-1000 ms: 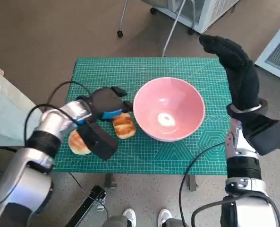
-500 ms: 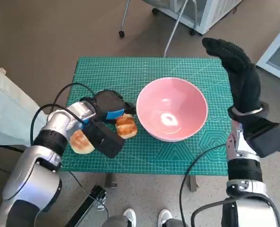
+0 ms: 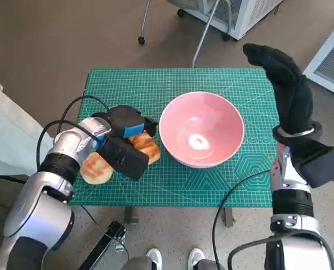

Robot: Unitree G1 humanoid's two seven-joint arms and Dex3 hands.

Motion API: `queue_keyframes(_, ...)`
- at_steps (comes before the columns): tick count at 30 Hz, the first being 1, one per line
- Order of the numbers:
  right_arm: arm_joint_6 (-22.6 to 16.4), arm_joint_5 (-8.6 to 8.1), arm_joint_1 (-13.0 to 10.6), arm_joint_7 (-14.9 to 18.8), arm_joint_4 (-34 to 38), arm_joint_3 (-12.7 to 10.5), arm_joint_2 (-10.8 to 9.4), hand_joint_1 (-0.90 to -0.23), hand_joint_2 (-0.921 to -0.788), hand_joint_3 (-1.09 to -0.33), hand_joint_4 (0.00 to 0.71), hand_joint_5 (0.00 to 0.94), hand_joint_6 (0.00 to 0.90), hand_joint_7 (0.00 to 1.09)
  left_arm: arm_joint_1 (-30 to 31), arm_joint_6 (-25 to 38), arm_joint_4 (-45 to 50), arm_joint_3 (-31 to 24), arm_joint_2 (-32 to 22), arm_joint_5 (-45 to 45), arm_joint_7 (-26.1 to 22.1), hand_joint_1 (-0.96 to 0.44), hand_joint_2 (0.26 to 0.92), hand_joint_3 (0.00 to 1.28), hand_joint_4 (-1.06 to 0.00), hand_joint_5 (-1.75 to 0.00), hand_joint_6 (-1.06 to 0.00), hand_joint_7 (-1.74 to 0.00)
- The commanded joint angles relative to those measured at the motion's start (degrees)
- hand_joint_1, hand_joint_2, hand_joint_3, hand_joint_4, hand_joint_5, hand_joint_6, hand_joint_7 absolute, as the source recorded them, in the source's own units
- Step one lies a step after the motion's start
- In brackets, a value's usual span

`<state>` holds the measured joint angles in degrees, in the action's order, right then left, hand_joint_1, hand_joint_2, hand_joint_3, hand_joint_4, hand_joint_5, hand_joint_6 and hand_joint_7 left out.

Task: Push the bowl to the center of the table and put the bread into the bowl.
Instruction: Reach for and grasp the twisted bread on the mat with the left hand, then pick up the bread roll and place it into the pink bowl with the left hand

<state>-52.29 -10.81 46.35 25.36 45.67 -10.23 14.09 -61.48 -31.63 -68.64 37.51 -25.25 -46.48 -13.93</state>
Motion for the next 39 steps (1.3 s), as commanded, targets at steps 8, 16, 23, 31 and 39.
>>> queue_keyframes(8, 1.0, -0.05, -1.1, 0.0, 0.2, 0.6, -0.2, -0.629, -0.921, -0.814, 0.221, 0.020, -0.001, 0.54, 0.1, -1.2, 1.3, -3.1, -5.5, 3.3, -1.9, 0.00, 0.920, 0.16, -0.54, -1.36, -0.58, -1.18)
queue_keyframes(16, 1.1, -0.62, -0.9, 0.5, 0.2, 0.7, -0.4, -0.631, -0.921, -0.814, 0.220, 0.019, -0.001, 0.54, -3.0, -2.1, 4.9, -8.8, -9.6, 7.3, -1.6, 0.00, 0.921, 0.15, -0.57, -1.35, -0.58, -1.16)
queue_keyframes(23, 1.0, -0.86, -0.8, 0.8, 0.1, 0.8, -0.5, -0.631, -0.921, -0.813, 0.220, 0.019, -0.001, 0.54, -4.7, -1.9, 12.7, -14.4, -12.2, 11.3, -1.8, 0.00, 0.920, 0.13, -0.62, -1.25, -0.56, -1.23)
queue_keyframes(31, 0.9, -1.13, -0.7, 1.4, 0.3, 0.7, -0.5, -0.631, -0.921, -0.812, 0.220, 0.019, -0.001, 0.54, -3.0, -1.5, 25.6, -18.3, -11.6, 13.1, 0.0, 0.00, 0.920, 0.12, -0.61, -1.31, -0.60, -1.13)
queue_keyframes(39, 1.0, -1.30, -0.6, 1.6, 0.5, 0.6, -0.3, -0.632, -0.921, -0.811, 0.221, 0.019, -0.001, 0.54, -4.7, -2.0, 28.9, -17.4, -6.8, 11.9, 2.5, 0.00, 0.920, 0.10, -0.60, -1.22, -0.64, -1.19)
